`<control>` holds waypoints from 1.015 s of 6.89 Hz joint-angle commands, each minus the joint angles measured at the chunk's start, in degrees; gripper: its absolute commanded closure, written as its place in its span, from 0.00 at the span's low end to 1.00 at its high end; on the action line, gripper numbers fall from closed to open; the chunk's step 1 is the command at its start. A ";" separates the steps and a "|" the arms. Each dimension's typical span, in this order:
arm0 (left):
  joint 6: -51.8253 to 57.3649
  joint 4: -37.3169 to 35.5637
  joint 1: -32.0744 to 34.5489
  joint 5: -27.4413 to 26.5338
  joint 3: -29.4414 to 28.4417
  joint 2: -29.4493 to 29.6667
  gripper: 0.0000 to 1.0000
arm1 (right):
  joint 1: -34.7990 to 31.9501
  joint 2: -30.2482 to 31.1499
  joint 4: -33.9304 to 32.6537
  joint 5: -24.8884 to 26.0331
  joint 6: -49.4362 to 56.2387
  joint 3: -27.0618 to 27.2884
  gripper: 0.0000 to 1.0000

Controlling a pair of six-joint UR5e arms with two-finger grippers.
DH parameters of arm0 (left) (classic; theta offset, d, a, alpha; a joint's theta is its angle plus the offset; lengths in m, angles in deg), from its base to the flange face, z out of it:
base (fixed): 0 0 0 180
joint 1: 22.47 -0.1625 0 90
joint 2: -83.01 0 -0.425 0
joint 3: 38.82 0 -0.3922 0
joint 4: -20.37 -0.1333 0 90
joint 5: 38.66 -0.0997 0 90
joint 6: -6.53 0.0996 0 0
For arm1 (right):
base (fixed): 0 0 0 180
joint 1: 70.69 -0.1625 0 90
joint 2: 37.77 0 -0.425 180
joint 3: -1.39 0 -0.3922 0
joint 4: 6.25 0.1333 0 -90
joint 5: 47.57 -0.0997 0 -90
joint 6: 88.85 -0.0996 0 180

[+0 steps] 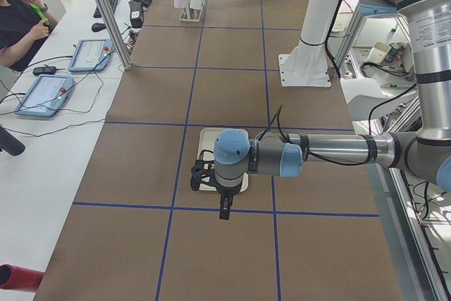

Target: Transfer IKEA cup to right arm and place on rack

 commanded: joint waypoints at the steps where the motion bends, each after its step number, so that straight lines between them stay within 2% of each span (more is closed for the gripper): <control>1: 0.00 -0.08 0.08 0.03 -0.07 0.00 0.00 | 0.68 -0.04 0.10 0.00 0.00 0.13 0.00; 7: 0.00 -0.08 0.08 0.21 0.11 0.00 0.00 | 0.68 -0.04 1.33 0.00 0.09 0.22 0.00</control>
